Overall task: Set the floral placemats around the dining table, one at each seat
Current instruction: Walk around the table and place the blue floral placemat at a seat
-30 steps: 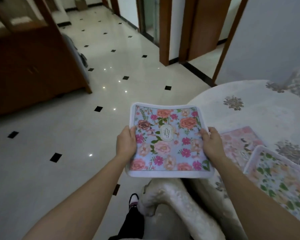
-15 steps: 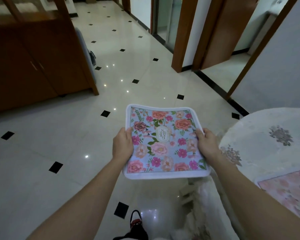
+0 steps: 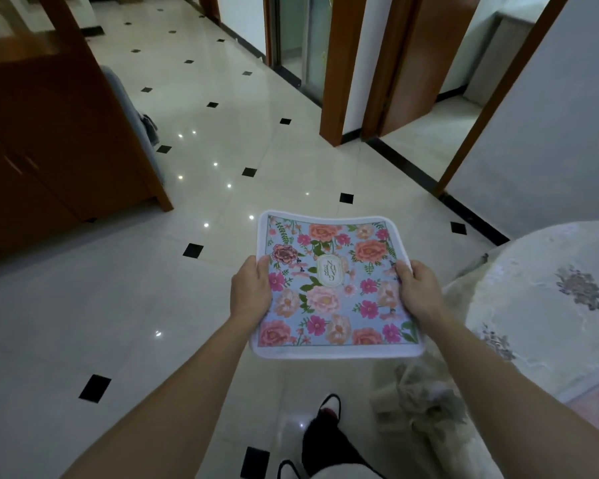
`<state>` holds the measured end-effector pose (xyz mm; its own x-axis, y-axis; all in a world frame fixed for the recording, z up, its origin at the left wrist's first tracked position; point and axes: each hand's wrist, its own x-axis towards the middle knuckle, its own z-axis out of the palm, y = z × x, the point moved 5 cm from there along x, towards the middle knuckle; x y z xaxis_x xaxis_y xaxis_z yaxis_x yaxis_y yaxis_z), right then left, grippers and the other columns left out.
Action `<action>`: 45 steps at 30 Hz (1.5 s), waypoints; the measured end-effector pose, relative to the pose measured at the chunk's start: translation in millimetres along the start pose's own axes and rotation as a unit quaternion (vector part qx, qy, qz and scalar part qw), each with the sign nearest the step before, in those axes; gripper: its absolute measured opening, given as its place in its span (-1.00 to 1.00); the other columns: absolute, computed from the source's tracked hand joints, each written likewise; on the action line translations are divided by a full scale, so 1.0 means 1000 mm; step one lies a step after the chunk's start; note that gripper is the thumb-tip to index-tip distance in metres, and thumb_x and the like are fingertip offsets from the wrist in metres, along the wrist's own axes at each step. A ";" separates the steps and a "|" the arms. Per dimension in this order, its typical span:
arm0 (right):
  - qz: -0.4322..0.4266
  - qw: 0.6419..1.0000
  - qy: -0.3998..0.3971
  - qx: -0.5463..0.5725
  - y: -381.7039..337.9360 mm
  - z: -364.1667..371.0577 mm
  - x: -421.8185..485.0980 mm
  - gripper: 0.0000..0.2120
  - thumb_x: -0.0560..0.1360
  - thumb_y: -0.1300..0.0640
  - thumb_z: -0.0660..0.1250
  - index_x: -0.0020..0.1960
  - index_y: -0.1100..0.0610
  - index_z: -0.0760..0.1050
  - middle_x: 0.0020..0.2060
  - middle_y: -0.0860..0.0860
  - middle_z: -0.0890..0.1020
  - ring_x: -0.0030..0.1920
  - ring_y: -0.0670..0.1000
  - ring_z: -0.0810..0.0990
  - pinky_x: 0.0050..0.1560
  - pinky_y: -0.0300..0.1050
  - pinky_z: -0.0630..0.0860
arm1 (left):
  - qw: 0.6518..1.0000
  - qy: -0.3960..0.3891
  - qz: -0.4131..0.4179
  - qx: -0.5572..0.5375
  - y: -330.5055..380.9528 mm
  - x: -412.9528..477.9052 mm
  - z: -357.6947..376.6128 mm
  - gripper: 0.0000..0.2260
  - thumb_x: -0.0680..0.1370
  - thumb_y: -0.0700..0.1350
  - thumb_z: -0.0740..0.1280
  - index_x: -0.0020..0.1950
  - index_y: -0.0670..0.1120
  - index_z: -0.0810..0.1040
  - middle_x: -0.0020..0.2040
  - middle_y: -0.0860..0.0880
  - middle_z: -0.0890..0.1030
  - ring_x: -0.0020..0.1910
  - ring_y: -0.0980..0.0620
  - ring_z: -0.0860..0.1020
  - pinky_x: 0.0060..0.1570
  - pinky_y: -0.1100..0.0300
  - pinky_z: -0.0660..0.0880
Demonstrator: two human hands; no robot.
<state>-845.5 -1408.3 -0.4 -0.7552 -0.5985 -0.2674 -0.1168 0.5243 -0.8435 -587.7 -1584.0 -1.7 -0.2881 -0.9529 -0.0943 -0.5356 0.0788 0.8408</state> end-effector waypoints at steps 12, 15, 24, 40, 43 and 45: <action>0.023 0.997 0.048 0.061 -0.031 -0.009 0.183 -0.71 0.63 -0.08 0.14 -0.02 0.12 0.48 -0.21 0.11 0.71 -0.24 0.11 0.71 -0.08 0.18 0.65 | 0.999 -0.025 0.044 0.016 0.078 0.182 0.082 -0.65 0.68 0.06 0.08 -0.13 -0.15 0.43 -0.26 -0.05 0.55 -0.31 0.03 0.54 -0.39 0.20 0.44; 0.031 0.995 0.061 0.077 -0.040 -0.027 0.235 -0.72 0.63 -0.06 0.14 -0.02 0.12 0.48 -0.20 0.11 0.70 -0.23 0.11 0.71 -0.08 0.16 0.65 | 0.998 -0.042 0.045 0.028 0.107 0.230 0.119 -0.65 0.68 0.06 0.08 -0.10 -0.17 0.45 -0.25 -0.04 0.55 -0.29 0.03 0.56 -0.40 0.24 0.42; 0.057 0.990 0.099 0.083 -0.044 -0.111 0.343 -0.70 0.64 -0.06 0.12 0.05 0.14 0.48 -0.17 0.12 0.70 -0.23 0.08 0.72 -0.12 0.11 0.66 | 0.988 -0.115 0.089 0.044 0.200 0.325 0.234 -0.66 0.68 0.06 0.07 -0.09 -0.14 0.46 -0.24 -0.03 0.57 -0.27 0.06 0.58 -0.37 0.22 0.45; 0.138 0.953 0.207 0.171 -0.018 -0.230 0.533 -0.71 0.63 -0.09 0.15 0.12 0.10 0.46 -0.11 0.14 0.70 -0.19 0.11 0.73 -0.09 0.21 0.66 | 0.953 -0.247 0.167 0.048 0.345 0.488 0.470 -0.66 0.69 0.03 0.07 -0.07 -0.16 0.46 -0.25 0.00 0.53 -0.29 0.14 0.52 -0.38 0.33 0.35; 0.159 0.940 0.240 0.185 -0.022 -0.258 0.576 -0.72 0.62 -0.10 0.15 0.11 0.10 0.45 -0.13 0.14 0.71 -0.20 0.13 0.73 -0.09 0.23 0.65 | 0.940 -0.273 0.198 0.055 0.385 0.527 0.524 -0.65 0.68 0.04 0.08 -0.08 -0.19 0.46 -0.27 0.00 0.51 -0.31 0.15 0.49 -0.39 0.33 0.32; 0.171 0.931 0.259 0.193 -0.027 -0.276 0.598 -0.72 0.62 -0.12 0.14 0.11 0.07 0.45 -0.13 0.13 0.71 -0.20 0.13 0.73 -0.09 0.22 0.65 | 0.929 -0.291 0.220 0.057 0.413 0.549 0.556 -0.65 0.68 0.04 0.08 -0.10 -0.18 0.45 -0.28 0.01 0.50 -0.32 0.15 0.48 -0.39 0.33 0.30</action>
<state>-1472.4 -1612.8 -9.1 -0.9266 -0.0116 -0.3760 0.3537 0.3135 -0.8813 -1409.0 -1911.5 -2.5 -0.8616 -0.5047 -0.0547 -0.3354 0.4851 0.8076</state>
